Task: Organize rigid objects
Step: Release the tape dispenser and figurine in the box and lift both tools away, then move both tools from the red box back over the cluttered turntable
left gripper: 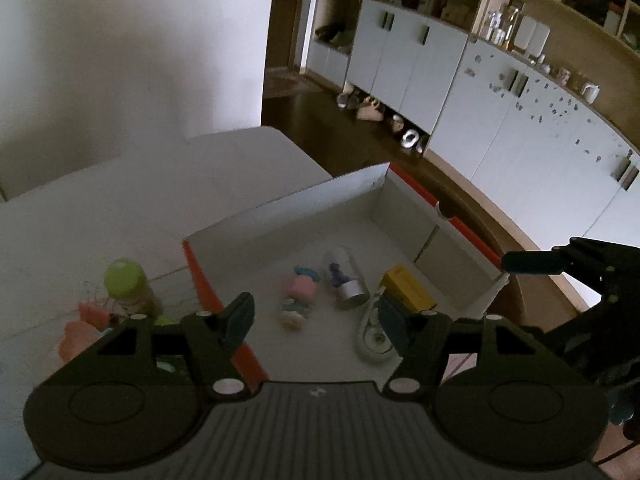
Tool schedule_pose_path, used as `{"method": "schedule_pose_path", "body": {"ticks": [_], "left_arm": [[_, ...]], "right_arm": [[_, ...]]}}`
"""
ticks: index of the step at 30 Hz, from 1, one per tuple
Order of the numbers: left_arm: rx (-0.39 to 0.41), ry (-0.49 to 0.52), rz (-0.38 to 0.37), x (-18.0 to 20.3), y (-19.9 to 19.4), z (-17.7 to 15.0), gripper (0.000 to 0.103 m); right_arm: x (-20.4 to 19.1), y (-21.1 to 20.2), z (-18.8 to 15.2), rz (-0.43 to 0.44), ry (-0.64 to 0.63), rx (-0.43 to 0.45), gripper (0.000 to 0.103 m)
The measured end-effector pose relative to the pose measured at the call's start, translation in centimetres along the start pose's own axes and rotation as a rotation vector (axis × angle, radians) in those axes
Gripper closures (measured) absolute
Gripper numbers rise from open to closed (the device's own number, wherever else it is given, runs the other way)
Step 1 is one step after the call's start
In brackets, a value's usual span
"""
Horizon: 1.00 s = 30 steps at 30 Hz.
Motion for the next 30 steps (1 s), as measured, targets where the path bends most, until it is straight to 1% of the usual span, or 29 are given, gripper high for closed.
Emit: {"method": "schedule_pose_path", "body": {"ticks": [2,3,4,9,12,17,19,24,30], "left_arm": [[0.012,0.005,-0.004,-0.7,-0.8,-0.3,0.034],[0.02,0.008,-0.004,-1.0,-1.2,-0.5,0.03],[0.029,0.009,-0.001,-1.4,-1.6,-0.7,0.028],[0.079,0.01,-0.009,-3.4,-3.5,-1.6,0.027],[0.11,0.013,-0.001,-4.7,-4.6,-2.1,0.022],[0.143,-0.003,-0.004,-7.2,-6.3,-3.0,0.022],[0.156,-0.004,0.008,-8.3,-6.9,-3.4,0.021],[0.171,0.02,0.043,-10.7,-8.0,-4.6,0.021],[0.14,0.01,0.041,-13.9,-8.5,-6.3,0.021]], "right_arm": [[-0.7,-0.5,0.0,0.008,0.018,0.023,0.002],[-1.1,-0.8,0.0,0.012,0.028,0.033,0.001],[-1.4,-1.0,0.1,0.017,0.037,0.044,0.001],[-4.2,-1.8,-0.1,0.024,0.051,0.084,0.0],[-5.8,-2.0,-0.3,0.029,0.053,0.099,0.0],[-8.5,-2.2,-0.7,0.032,0.055,0.108,0.0],[-9.5,-2.2,-0.9,0.032,0.061,0.109,0.0],[-12.2,-1.9,-1.3,0.041,0.067,0.099,0.0],[-15.5,-0.9,-1.7,0.049,0.043,0.08,0.001]]}}
Point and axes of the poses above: each gripper's, at about its wrist camera, not at the fingertips, and y roughly the way its jaws point, x to its right, z to its top, the point moved 7 cm from there along y, roughly the way its jaws point, and after that the axes turned 3 degrees about -y, right-handed, at the moved point
